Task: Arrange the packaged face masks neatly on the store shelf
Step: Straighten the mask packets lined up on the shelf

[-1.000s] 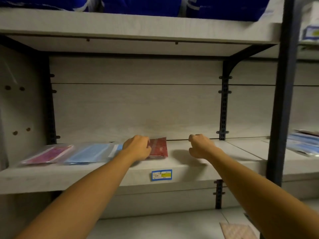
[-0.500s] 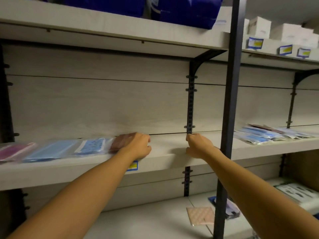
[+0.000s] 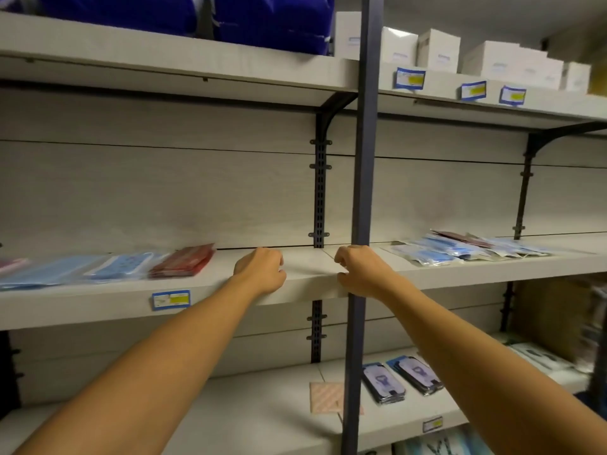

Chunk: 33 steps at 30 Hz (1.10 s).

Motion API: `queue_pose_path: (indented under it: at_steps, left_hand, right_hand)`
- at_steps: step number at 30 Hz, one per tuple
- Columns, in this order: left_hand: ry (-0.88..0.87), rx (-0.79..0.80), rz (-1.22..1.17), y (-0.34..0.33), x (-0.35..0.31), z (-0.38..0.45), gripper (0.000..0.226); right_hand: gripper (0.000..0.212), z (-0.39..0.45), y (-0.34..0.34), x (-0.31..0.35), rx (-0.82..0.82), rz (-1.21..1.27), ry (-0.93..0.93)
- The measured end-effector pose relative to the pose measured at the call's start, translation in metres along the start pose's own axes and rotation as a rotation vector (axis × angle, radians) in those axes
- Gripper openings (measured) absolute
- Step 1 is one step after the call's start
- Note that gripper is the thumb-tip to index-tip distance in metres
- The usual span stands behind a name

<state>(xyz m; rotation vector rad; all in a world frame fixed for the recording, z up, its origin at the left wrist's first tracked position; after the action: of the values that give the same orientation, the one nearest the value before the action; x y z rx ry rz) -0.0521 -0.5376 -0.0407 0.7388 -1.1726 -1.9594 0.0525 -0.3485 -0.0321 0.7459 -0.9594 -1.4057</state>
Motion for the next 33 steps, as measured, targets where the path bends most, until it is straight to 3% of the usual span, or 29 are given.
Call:
queue_pose_path:
  at_steps: [8, 12, 21, 33]
  left_hand:
    - [0.003, -0.052, -0.017, -0.005, -0.105, -0.005, 0.031]
    - [0.013, -0.071, -0.028, -0.006, -0.153, -0.003, 0.016]
    - [-0.060, -0.035, -0.032, -0.017, -0.247, 0.017, 0.025]
    - [-0.069, -0.105, -0.095, -0.058, -0.316, 0.097, 0.023]
  right_hand:
    - [0.037, -0.031, 0.025, -0.071, 0.025, -0.040, 0.112]
    - [0.043, -0.044, 0.043, -0.119, 0.010, -0.088, 0.095]
    - [0.040, -0.067, 0.070, -0.225, 0.088, -0.157, -0.054]
    - [0.034, -0.060, 0.075, -0.343, 0.081, -0.194, -0.186]
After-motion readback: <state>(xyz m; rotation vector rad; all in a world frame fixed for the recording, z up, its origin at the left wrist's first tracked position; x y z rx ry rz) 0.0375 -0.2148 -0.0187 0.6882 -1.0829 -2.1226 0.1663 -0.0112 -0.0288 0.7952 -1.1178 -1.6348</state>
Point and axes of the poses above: each hand's wrist, its own z-axis towards the middle knuckle, its own y-axis out of the back of the hand, x = y × z, the point moved 4 cm from there along z, towards the middle knuckle, and after that the axes turned 1 degree about y, right-handed, at the moved point
